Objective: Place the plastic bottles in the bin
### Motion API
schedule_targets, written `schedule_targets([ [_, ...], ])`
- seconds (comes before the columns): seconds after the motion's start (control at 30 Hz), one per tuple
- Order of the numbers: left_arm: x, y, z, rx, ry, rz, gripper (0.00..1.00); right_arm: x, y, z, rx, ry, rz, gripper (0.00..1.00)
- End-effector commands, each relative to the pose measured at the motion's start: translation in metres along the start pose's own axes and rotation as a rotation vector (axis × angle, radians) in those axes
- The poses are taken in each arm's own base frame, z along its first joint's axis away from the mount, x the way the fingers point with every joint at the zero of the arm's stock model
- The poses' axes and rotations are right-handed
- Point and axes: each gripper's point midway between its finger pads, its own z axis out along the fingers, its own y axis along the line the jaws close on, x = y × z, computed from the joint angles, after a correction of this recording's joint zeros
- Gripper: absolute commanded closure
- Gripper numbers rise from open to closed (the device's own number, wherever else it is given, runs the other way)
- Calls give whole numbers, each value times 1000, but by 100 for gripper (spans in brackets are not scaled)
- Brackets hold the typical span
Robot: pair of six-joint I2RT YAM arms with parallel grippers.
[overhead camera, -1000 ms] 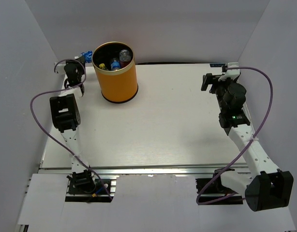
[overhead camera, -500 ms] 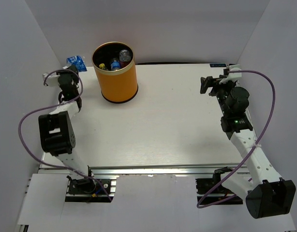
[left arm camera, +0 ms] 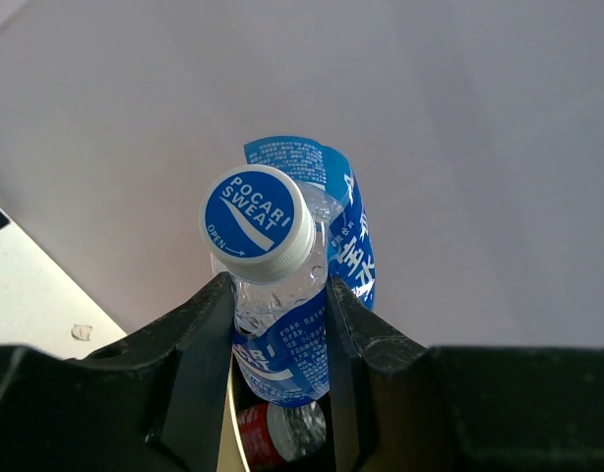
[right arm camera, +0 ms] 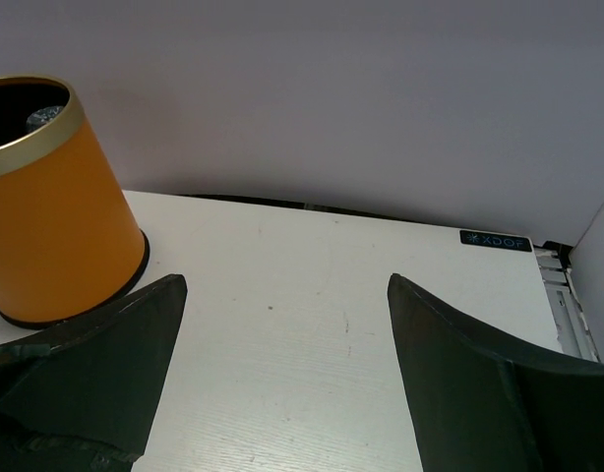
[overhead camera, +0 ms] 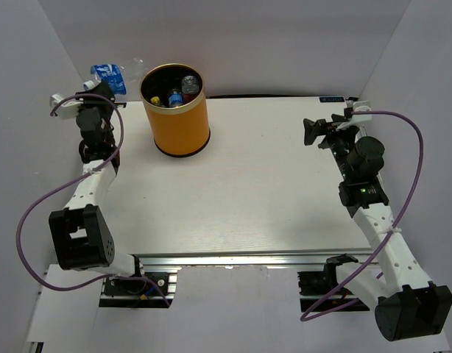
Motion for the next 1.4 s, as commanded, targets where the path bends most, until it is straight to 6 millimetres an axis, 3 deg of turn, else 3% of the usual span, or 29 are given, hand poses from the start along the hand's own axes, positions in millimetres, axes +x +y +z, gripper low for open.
schedule_targets([
  [0.0, -2, -46, -10, 121, 53, 81, 100, -8, 5, -3, -28, -40, 9, 11],
  [0.13, 24, -54, -13, 172, 189, 90, 100, -9, 6, -3, -30, -43, 9, 11],
  [0.27, 51, -40, -8, 123, 266, 121, 100, -7, 7, -3, -34, -37, 12, 11],
  [0.37, 70, -42, -6, 153, 347, 150, 69, -10, 5, -5, -27, -43, 10, 10],
  [0.4, 74, -44, -4, 160, 366, 154, 65, -11, 5, -5, -25, -45, 9, 11],
  [0.47, 90, -45, -3, 171, 432, 173, 63, -11, 4, -6, -16, -45, 7, 10],
  [0.5, 90, -56, 1, 193, 442, 172, 63, -11, 4, -6, -14, -47, 9, 11],
  [0.53, 106, -47, 2, 186, 496, 182, 64, -12, 2, -6, -7, -49, 7, 11],
  [0.57, 110, -57, 6, 201, 504, 183, 68, -12, 2, -7, -5, -49, 7, 11],
  [0.67, 137, -43, 10, 167, 571, 201, 70, -11, 2, -7, -4, -46, 6, 11],
  [0.73, 146, -39, 13, 158, 592, 219, 52, -12, 1, -7, -2, -47, 6, 10],
  [0.8, 146, -39, 16, 148, 588, 237, 32, -13, 2, -8, -4, -49, 6, 11],
  [0.87, 144, -40, 18, 144, 584, 253, 4, -13, 1, -8, -2, -51, 6, 11],
  [1.13, 126, -54, 18, 137, 565, 326, 2, -16, 2, -9, -4, -55, 11, 11],
  [1.2, 111, -65, 17, 141, 532, 367, 2, -17, 2, -9, -1, -57, 10, 10],
  [1.27, 102, -54, 13, 54, 529, 405, 2, -19, -3, -8, 28, -48, 15, 11],
  [1.3, 87, -66, 11, 57, 504, 432, 2, -19, -5, -8, 39, -45, 21, 11],
  [1.37, 73, -56, 0, -31, 496, 464, 2, -19, -7, -8, 50, -40, 21, 11],
])
